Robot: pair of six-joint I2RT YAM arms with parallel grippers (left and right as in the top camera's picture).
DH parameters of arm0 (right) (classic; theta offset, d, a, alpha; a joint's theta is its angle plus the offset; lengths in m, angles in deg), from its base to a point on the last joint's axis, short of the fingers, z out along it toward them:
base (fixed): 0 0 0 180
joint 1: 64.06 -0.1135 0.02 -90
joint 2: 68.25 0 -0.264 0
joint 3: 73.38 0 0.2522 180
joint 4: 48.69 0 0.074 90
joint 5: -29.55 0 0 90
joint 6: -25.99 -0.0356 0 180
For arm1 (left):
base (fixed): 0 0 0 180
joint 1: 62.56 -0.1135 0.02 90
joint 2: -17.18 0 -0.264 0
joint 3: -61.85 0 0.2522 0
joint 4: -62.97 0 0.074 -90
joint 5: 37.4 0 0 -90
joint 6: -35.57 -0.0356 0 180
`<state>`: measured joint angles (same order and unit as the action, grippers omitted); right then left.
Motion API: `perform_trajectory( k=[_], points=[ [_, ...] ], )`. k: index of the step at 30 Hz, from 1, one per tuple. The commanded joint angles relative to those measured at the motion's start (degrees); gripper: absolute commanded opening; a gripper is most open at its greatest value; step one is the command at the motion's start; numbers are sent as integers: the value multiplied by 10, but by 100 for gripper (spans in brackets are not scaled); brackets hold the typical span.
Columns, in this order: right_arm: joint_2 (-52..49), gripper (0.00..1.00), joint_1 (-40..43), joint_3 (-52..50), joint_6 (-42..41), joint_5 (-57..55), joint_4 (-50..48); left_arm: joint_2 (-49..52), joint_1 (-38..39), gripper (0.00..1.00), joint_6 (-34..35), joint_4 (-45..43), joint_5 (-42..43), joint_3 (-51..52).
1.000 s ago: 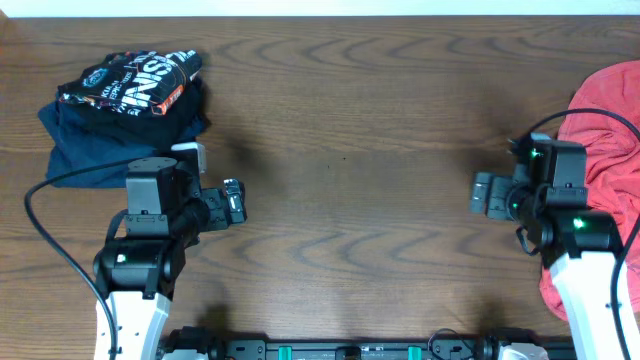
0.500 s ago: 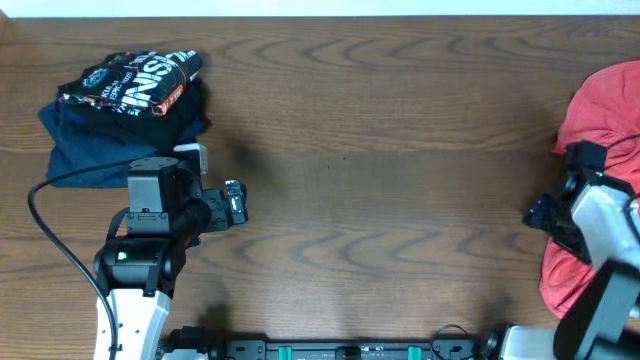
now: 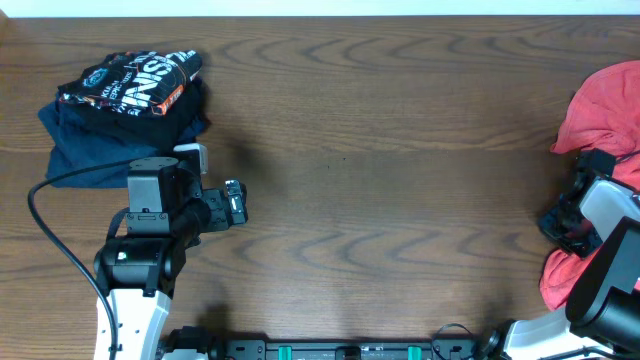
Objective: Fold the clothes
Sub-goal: 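Reach the right gripper to the crumpled red T-shirt and grasp it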
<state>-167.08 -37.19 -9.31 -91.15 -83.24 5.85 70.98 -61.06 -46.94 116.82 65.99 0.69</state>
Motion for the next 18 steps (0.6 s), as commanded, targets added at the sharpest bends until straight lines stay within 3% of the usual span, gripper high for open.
perform_trajectory(
  k=[1, 7, 11, 14, 18],
  points=[
    [-11, 1, 5, 2, -6, 26, 2, -1, -3, 98, 1, 2, 6, -12],
    [6, 1, -34, 7, 101, 176, 8, -1, -3, 98, 1, 2, 6, -12],
    [16, 1, -133, 7, 139, 249, -15, 0, -3, 98, 1, 0, 5, -12],
    [15, 1, -219, 7, 123, 300, -76, 0, -3, 98, 1, -3, 5, -12],
    [15, 1, -339, 7, 37, 339, -222, 0, -3, 98, 1, -3, 5, -12]
  ],
)
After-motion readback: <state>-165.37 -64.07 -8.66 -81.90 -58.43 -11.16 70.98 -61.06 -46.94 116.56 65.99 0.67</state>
